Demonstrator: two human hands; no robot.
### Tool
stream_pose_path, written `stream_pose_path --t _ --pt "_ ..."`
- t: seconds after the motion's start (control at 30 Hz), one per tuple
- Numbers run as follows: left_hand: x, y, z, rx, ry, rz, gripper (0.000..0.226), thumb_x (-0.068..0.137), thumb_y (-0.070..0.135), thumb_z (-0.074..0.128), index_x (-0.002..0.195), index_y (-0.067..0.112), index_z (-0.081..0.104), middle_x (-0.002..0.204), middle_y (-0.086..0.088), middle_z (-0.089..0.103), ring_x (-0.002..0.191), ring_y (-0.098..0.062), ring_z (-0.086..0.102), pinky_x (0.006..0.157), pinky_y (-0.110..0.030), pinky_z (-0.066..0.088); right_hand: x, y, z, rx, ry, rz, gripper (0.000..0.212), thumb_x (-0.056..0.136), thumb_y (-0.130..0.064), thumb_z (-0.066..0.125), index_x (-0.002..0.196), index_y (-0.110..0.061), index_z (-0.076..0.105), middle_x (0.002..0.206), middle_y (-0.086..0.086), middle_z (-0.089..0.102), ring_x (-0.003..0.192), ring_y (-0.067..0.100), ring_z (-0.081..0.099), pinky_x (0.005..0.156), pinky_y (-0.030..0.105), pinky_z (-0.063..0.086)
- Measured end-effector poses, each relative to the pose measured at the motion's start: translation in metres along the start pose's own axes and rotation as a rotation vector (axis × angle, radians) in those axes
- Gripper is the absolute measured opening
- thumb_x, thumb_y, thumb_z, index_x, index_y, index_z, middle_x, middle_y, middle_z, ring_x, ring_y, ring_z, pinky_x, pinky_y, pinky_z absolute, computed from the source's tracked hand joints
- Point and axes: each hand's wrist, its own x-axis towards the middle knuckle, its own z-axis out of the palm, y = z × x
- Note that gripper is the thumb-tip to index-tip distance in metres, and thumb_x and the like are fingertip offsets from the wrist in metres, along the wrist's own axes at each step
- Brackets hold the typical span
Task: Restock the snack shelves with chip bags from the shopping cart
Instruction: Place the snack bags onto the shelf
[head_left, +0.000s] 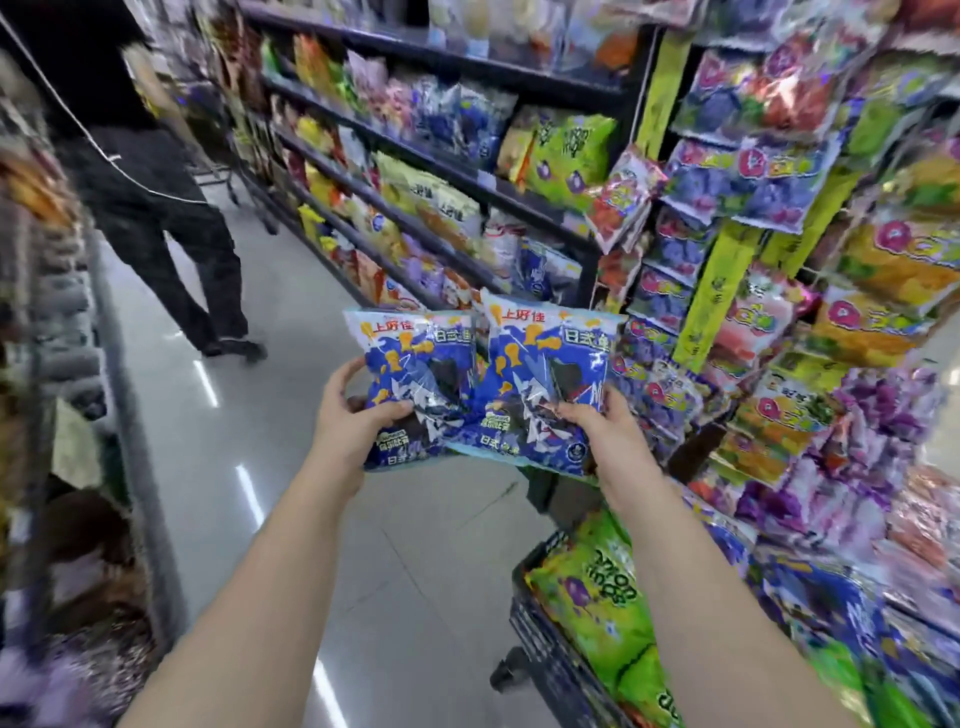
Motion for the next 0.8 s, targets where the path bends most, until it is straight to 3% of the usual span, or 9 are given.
stream_pose_path --t 0.17,0.27,0.43,0.6,0.67,0.8 --pt "0.072 0.023 -0.061 -0.027 0.085 0.036 0.077 0.072 -0.01 0.076 0.13 0.032 0.047 0.098 -0.016 0.065 0.07 -0.025 0.068 0.061 -0.033 0.059 0.058 -0.006 0.082 -0.02 -0.108 -0.024 0.062 0.06 -0.032 0.081 0.118 -0.029 0.058 0.11 -0.003 0.072 0.098 0.022 0.07 0.093 0.051 0.052" --pt "0.104 0.025 -0.089 -0.062 0.142 0.019 0.075 0.071 -0.012 0.075 0.127 0.032 0.049 0.098 -0.016 0.067 0.067 -0.021 0.07 0.057 -0.032 0.058 0.089 -0.005 0.12 -0.055 -0.155 -0.016 0.051 0.069 -0.026 0.083 0.115 -0.027 0.06 0.111 -0.001 0.072 0.099 0.023 0.07 0.094 0.052 0.052" --pt "0.16 0.029 -0.121 -0.154 0.192 -0.04 0.077 0.072 -0.011 0.074 0.13 0.032 0.049 0.096 -0.009 0.073 0.077 -0.028 0.07 0.07 -0.043 0.059 0.149 -0.005 0.178 -0.062 -0.218 0.002 0.048 0.08 -0.012 0.076 0.124 -0.02 0.058 0.109 0.002 0.073 0.097 0.023 0.071 0.088 0.045 0.055" --pt "0.244 0.049 -0.131 -0.167 0.215 -0.046 0.075 0.073 -0.011 0.072 0.129 0.033 0.049 0.096 -0.008 0.073 0.074 -0.025 0.071 0.064 -0.039 0.058 0.232 -0.014 0.232 -0.046 -0.268 -0.009 0.036 0.082 -0.008 0.073 0.111 -0.026 0.062 0.1 -0.003 0.075 0.091 0.019 0.072 0.074 0.032 0.058" --pt "0.286 0.061 -0.13 -0.168 0.203 -0.03 0.075 0.073 -0.011 0.072 0.129 0.032 0.048 0.095 -0.008 0.072 0.07 -0.022 0.071 0.06 -0.035 0.058 0.273 -0.023 0.248 -0.027 -0.295 -0.006 0.038 0.081 -0.009 0.073 0.114 -0.025 0.06 0.103 -0.002 0.075 0.09 0.019 0.073 0.068 0.029 0.058" --pt "0.376 0.095 -0.119 -0.124 0.186 0.007 0.075 0.073 -0.012 0.072 0.131 0.031 0.048 0.088 -0.006 0.07 0.066 -0.019 0.07 0.057 -0.034 0.057 0.358 -0.049 0.282 -0.019 -0.332 -0.001 0.055 0.076 -0.012 0.077 0.126 -0.017 0.056 0.111 0.005 0.072 0.092 0.022 0.072 0.073 0.034 0.058"
